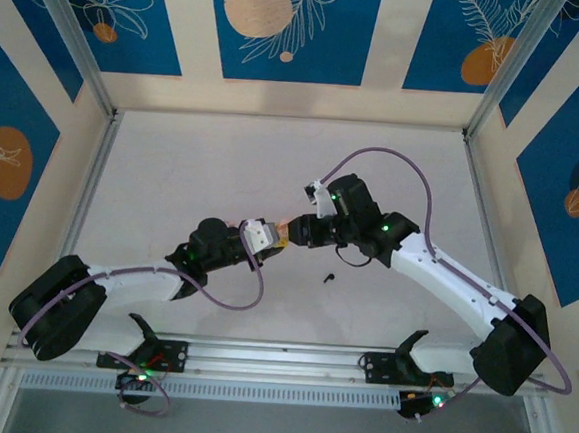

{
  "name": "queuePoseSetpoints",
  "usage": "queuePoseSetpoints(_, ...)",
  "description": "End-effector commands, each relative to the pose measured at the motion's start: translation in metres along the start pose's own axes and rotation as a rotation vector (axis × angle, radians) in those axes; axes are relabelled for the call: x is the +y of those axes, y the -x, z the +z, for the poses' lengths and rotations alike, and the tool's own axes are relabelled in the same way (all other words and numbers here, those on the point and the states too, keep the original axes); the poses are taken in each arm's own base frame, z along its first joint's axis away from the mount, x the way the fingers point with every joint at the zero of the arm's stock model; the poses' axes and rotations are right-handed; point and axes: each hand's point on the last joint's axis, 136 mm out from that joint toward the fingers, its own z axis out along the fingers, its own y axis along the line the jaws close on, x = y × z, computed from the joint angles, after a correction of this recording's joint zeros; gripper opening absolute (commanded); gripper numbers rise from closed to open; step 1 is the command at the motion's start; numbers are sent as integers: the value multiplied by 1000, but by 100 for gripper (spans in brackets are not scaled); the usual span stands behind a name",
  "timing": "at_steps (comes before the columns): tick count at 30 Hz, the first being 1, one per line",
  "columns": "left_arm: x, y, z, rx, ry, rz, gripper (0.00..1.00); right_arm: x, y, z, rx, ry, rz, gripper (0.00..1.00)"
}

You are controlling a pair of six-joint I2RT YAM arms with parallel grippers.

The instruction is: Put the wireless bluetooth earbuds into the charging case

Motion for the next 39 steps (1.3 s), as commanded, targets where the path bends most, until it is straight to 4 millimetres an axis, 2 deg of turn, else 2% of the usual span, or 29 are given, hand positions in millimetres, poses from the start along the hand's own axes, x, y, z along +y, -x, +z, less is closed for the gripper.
queuePoseSetpoints(1,-5,19,-2,-64,-20,30,8,12,9,-2,-11,29,-42,32)
queuePoseSetpoints(12,-4,21,-3,-68,-17,35,8,-3,8,5,11,-51,10,21)
queuePoseSetpoints(19,-4,20,-4,-65,-13,41,8,-19,6,1,4,-121,194,16)
queuePoseSetpoints(29,-2,21,-7,-66,4,55,8,-21,-3,4,25,-113,397,16)
queuePoseSetpoints(35,-2,24,-8,-72,6,62,8,-24,-7,5,35,-130,438,17)
queuePoseSetpoints(39,-1,25,-9,-72,9,66,8,-22,-4,1,24,-128,430,22)
